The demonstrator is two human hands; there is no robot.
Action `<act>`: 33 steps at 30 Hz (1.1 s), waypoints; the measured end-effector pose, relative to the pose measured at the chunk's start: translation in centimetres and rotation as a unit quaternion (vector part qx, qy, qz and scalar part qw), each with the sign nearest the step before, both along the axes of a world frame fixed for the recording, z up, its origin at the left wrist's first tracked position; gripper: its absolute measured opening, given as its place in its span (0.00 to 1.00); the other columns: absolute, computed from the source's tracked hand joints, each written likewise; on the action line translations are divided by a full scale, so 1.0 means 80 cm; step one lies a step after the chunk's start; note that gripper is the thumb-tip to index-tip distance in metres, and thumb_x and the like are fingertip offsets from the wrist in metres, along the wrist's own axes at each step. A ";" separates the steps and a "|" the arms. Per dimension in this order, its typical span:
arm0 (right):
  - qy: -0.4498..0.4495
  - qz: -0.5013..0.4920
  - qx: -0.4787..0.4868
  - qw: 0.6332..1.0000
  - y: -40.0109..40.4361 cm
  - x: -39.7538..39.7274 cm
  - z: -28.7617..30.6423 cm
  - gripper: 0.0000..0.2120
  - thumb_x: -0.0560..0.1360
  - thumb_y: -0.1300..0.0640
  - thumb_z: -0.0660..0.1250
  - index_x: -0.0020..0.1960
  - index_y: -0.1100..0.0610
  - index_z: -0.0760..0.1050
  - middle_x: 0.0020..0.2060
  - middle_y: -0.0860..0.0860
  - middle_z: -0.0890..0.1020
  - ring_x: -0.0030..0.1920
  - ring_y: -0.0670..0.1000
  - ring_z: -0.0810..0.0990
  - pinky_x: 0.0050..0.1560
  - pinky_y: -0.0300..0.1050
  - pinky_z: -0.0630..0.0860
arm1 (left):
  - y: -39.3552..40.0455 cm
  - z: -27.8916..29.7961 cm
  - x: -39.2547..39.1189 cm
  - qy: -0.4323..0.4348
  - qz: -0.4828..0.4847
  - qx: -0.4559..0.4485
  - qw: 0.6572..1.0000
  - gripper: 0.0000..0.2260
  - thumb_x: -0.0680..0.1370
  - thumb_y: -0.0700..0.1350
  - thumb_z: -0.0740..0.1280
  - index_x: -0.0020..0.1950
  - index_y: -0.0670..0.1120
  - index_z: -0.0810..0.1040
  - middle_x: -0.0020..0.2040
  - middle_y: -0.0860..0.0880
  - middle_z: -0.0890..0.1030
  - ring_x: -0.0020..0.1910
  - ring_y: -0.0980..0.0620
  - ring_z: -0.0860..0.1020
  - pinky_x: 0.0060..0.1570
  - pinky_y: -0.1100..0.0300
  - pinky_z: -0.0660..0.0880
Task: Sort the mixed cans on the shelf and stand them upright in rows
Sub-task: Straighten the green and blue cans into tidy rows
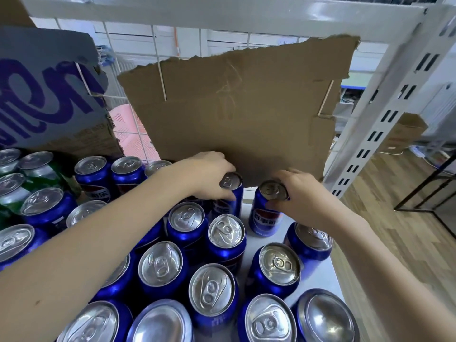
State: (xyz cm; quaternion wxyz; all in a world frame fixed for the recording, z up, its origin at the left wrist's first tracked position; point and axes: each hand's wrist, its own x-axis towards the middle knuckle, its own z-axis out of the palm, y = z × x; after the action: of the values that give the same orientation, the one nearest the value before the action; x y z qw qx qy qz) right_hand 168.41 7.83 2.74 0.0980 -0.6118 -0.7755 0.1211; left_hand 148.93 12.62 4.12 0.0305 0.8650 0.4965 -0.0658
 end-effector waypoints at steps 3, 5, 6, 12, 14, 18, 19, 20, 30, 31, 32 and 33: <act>0.029 0.021 0.007 0.999 0.003 0.000 -0.001 0.28 0.70 0.58 0.69 0.69 0.55 0.67 0.60 0.53 0.73 0.61 0.54 0.72 0.56 0.39 0.66 | -0.009 -0.006 0.006 0.020 0.028 0.060 0.998 0.28 0.72 0.65 0.63 0.66 0.49 0.71 0.56 0.46 0.72 0.58 0.45 0.71 0.54 0.54 0.68; 0.041 0.015 0.014 0.999 0.004 -0.002 -0.001 0.29 0.70 0.58 0.68 0.70 0.55 0.66 0.62 0.53 0.72 0.62 0.53 0.71 0.56 0.37 0.65 | -0.011 -0.007 0.010 0.024 0.043 0.079 0.996 0.29 0.72 0.66 0.62 0.65 0.48 0.70 0.58 0.46 0.73 0.59 0.45 0.70 0.55 0.54 0.67; 0.040 0.008 0.014 0.999 0.004 -0.003 -0.003 0.31 0.70 0.57 0.68 0.71 0.55 0.64 0.63 0.53 0.71 0.62 0.53 0.70 0.56 0.37 0.65 | -0.012 -0.008 0.012 0.026 0.050 0.081 0.995 0.29 0.72 0.67 0.62 0.65 0.47 0.70 0.59 0.46 0.73 0.60 0.45 0.69 0.56 0.54 0.66; -0.002 -0.071 -0.019 0.997 0.001 -0.010 -0.014 0.36 0.66 0.44 0.74 0.68 0.55 0.65 0.59 0.56 0.72 0.57 0.58 0.73 0.53 0.46 0.70 | -0.015 -0.005 0.018 0.036 0.074 0.089 0.993 0.29 0.72 0.66 0.62 0.61 0.44 0.73 0.59 0.45 0.73 0.60 0.45 0.69 0.56 0.54 0.65; -0.005 -0.068 -0.025 0.997 0.005 -0.015 -0.012 0.33 0.67 0.45 0.74 0.65 0.57 0.67 0.58 0.57 0.73 0.56 0.59 0.73 0.52 0.46 0.71 | -0.016 -0.005 0.021 0.033 0.080 0.086 0.993 0.28 0.73 0.65 0.62 0.59 0.43 0.74 0.58 0.45 0.74 0.59 0.45 0.70 0.55 0.54 0.66; 0.016 -0.071 -0.036 0.997 0.013 -0.028 -0.013 0.31 0.67 0.48 0.74 0.64 0.59 0.67 0.60 0.58 0.72 0.57 0.60 0.73 0.55 0.50 0.73 | -0.021 -0.009 0.022 -0.007 0.101 0.067 0.993 0.26 0.74 0.63 0.64 0.59 0.43 0.74 0.57 0.45 0.73 0.59 0.45 0.71 0.52 0.55 0.67; 0.019 -0.074 -0.036 0.996 0.015 -0.030 -0.013 0.31 0.68 0.49 0.74 0.63 0.60 0.67 0.60 0.59 0.72 0.56 0.61 0.73 0.55 0.51 0.73 | -0.022 -0.010 0.022 -0.017 0.106 0.065 0.992 0.26 0.74 0.62 0.64 0.60 0.43 0.74 0.58 0.45 0.72 0.59 0.44 0.70 0.51 0.55 0.66; 0.021 -0.077 -0.039 0.996 0.017 -0.032 -0.012 0.30 0.68 0.49 0.74 0.63 0.61 0.67 0.60 0.59 0.72 0.56 0.61 0.74 0.55 0.51 0.73 | -0.024 -0.012 0.022 -0.024 0.110 0.065 0.992 0.25 0.74 0.62 0.63 0.60 0.43 0.74 0.58 0.45 0.72 0.60 0.45 0.70 0.48 0.56 0.65; 0.033 -0.123 -0.030 0.991 0.005 -0.038 -0.011 0.33 0.69 0.49 0.73 0.63 0.64 0.61 0.61 0.61 0.69 0.59 0.61 0.71 0.55 0.48 0.68 | -0.032 -0.018 0.019 -0.061 0.121 0.057 0.989 0.27 0.74 0.62 0.64 0.63 0.43 0.71 0.60 0.45 0.72 0.61 0.45 0.70 0.53 0.52 0.69; 0.018 -0.122 -0.028 0.992 0.002 -0.039 -0.010 0.33 0.70 0.48 0.73 0.63 0.64 0.61 0.60 0.61 0.69 0.59 0.61 0.72 0.55 0.48 0.69 | -0.034 -0.017 0.016 -0.068 0.113 0.055 0.990 0.29 0.74 0.62 0.64 0.65 0.43 0.69 0.62 0.45 0.71 0.63 0.45 0.69 0.55 0.52 0.69; -0.002 -0.123 -0.029 0.992 -0.002 -0.039 -0.008 0.33 0.70 0.47 0.72 0.64 0.64 0.61 0.60 0.61 0.69 0.59 0.61 0.72 0.54 0.48 0.69 | -0.038 -0.016 0.012 -0.075 0.105 0.053 0.990 0.31 0.73 0.62 0.64 0.68 0.43 0.66 0.63 0.45 0.70 0.64 0.46 0.67 0.57 0.52 0.69; -0.024 -0.124 -0.029 0.992 -0.006 -0.039 -0.007 0.33 0.71 0.46 0.71 0.64 0.64 0.60 0.60 0.60 0.69 0.59 0.60 0.72 0.54 0.47 0.69 | -0.043 -0.013 0.006 -0.084 0.099 0.054 0.990 0.32 0.73 0.63 0.64 0.70 0.44 0.64 0.65 0.45 0.69 0.65 0.46 0.67 0.60 0.52 0.68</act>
State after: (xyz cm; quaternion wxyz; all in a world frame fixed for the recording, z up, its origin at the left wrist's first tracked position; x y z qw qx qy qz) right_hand 165.31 7.38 2.20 0.0758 -0.7086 -0.6919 0.1152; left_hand 149.42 9.14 3.09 0.0312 0.8146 0.5779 0.0374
